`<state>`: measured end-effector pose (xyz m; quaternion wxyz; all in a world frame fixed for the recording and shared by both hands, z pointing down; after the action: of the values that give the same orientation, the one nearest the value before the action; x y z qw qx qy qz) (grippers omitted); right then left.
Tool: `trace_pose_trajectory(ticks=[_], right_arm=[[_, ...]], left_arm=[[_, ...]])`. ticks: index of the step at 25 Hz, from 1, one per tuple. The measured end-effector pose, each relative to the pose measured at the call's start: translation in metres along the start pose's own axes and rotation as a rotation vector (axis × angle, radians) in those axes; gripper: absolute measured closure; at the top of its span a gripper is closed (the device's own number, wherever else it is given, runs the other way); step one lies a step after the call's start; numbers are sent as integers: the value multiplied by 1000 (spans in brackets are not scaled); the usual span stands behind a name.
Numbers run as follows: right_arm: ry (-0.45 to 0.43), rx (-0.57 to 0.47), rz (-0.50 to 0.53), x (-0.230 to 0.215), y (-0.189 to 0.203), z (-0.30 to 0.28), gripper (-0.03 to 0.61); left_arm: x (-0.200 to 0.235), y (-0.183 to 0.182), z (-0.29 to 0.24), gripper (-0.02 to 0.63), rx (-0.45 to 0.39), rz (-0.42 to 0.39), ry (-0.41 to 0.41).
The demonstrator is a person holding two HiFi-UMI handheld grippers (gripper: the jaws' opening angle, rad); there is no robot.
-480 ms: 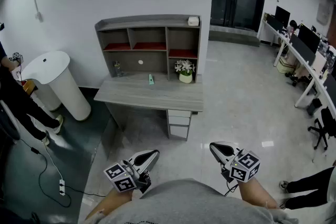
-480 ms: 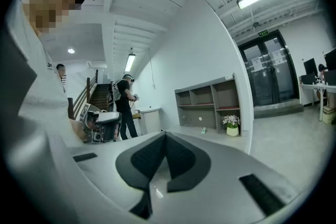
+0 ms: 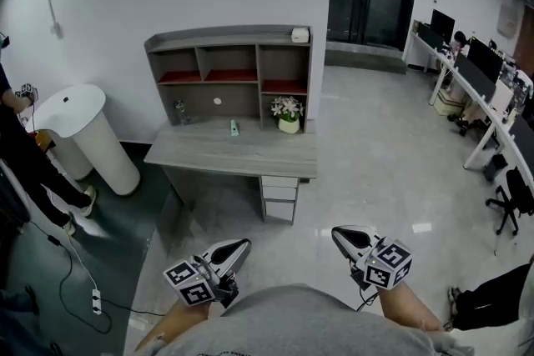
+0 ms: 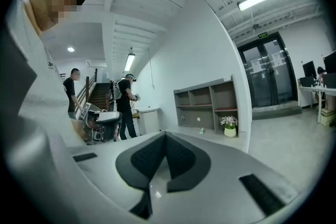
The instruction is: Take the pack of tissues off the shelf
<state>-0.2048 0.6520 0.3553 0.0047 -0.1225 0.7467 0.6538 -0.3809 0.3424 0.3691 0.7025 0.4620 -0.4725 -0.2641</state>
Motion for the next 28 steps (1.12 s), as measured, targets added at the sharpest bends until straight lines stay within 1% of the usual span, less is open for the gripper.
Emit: trace_pose_trajectory(ticks=[6,13,22,28], right_arm=[[-22,2,-51,-7,7,12,557],[-42,-10,-42,-15,12,36,555],[-21,-11,-61,-37,29,72,555],[-10,-10,-66,-48,28,68,555]], left_arm=[[-7,7,-10,604,5,-3,3],[-20,13,-31,603,11,-4,13],[-39,33,-65,604,45,-1,40],[-32,29,-75,604,54,3,43]])
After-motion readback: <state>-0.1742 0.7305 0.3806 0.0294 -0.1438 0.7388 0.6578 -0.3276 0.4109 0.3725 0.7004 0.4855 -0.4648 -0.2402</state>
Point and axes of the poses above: the fingertips, and each gripper's own axes: z backward along the fingers, x to its left, y out of its underside, the point moved 10 cm from there along z, backward along the fingers, and after that the axes turned 6 degrees about -y, right-handed, at the moved point
